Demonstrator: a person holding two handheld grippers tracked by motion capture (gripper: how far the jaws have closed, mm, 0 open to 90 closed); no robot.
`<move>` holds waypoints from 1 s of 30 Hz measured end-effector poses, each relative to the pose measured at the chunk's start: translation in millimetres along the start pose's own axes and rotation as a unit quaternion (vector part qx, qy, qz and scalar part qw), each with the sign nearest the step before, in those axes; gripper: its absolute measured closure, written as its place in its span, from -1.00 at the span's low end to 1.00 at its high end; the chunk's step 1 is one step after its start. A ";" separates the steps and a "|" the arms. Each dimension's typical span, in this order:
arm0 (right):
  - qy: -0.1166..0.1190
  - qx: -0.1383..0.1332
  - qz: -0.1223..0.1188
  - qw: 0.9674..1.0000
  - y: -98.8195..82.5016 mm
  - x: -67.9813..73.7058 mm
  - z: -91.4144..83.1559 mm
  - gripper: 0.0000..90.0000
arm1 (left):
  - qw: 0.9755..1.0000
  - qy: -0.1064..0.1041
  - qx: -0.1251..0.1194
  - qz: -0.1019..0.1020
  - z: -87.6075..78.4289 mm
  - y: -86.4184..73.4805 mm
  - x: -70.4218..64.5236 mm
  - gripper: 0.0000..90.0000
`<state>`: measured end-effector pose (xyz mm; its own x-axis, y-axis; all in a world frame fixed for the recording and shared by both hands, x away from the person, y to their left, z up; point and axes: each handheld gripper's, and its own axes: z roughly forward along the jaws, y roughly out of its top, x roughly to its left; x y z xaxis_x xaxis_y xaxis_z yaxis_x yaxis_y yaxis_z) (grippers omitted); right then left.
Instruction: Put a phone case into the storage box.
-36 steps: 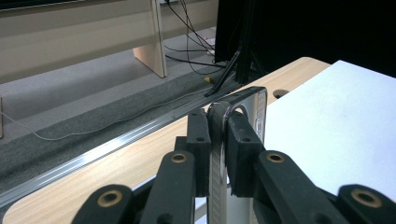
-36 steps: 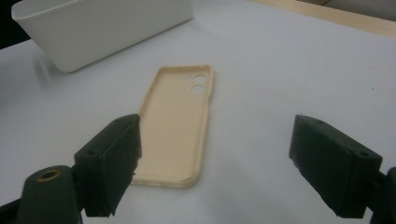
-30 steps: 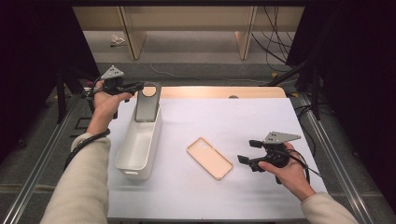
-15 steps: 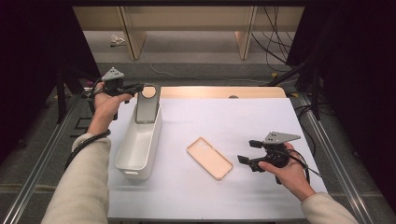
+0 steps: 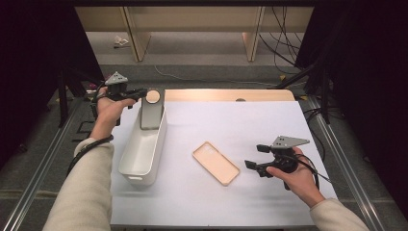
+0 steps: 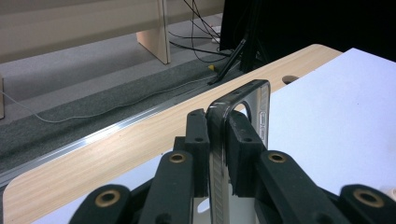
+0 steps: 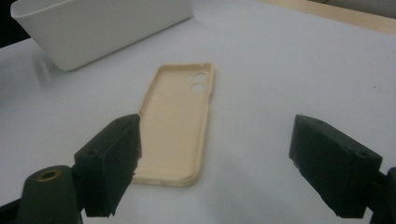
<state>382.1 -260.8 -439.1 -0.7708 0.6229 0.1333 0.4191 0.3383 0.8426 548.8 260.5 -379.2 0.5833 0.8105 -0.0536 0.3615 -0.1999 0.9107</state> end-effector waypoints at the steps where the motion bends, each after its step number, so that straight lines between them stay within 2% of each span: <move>1: 0.000 0.000 0.000 1.000 -0.1 0.0 0.0 -0.61 | 1.000 0.000 0.000 0.000 0.0 -0.2 0.2 0.77; 21: 0.001 0.002 -0.001 1.000 -0.2 0.1 0.4 -0.61 | 1.000 0.011 0.019 -0.003 0.2 -8.0 5.5 0.75; 30: 0.001 0.002 0.000 1.000 -0.4 0.0 0.5 -0.61 | 0.999 0.025 0.030 0.000 0.8 -6.7 6.4 0.70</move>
<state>382.1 -260.6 -439.8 -0.7722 0.6210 0.1344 0.4211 0.3418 0.8401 550.7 266.6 -386.0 0.5464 0.8370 -0.0307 0.4048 -0.2318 0.8845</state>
